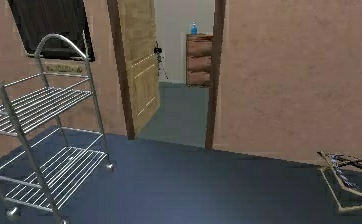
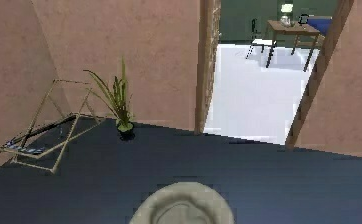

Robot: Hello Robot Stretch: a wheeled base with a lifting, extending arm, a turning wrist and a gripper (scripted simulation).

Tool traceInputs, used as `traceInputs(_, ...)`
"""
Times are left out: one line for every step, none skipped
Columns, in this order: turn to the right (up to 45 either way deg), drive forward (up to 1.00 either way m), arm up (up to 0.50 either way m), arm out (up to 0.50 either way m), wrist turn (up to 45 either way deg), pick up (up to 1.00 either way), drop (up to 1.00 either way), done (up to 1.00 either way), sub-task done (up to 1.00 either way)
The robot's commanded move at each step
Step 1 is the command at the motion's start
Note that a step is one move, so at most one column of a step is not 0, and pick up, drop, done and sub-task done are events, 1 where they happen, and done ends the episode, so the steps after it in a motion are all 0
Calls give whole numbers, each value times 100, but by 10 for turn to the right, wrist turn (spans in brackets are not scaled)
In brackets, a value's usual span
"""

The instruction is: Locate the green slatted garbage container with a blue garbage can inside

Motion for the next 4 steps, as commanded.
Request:
traceInputs(0,100,0,0,0,0,0,0,0)
traceInputs(0,85,0,0,0,0,0,0,0)
traceInputs(120,0,0,0,0,0,0,0,0)
traceInputs(0,30,0,0,0,0,0,0,0)
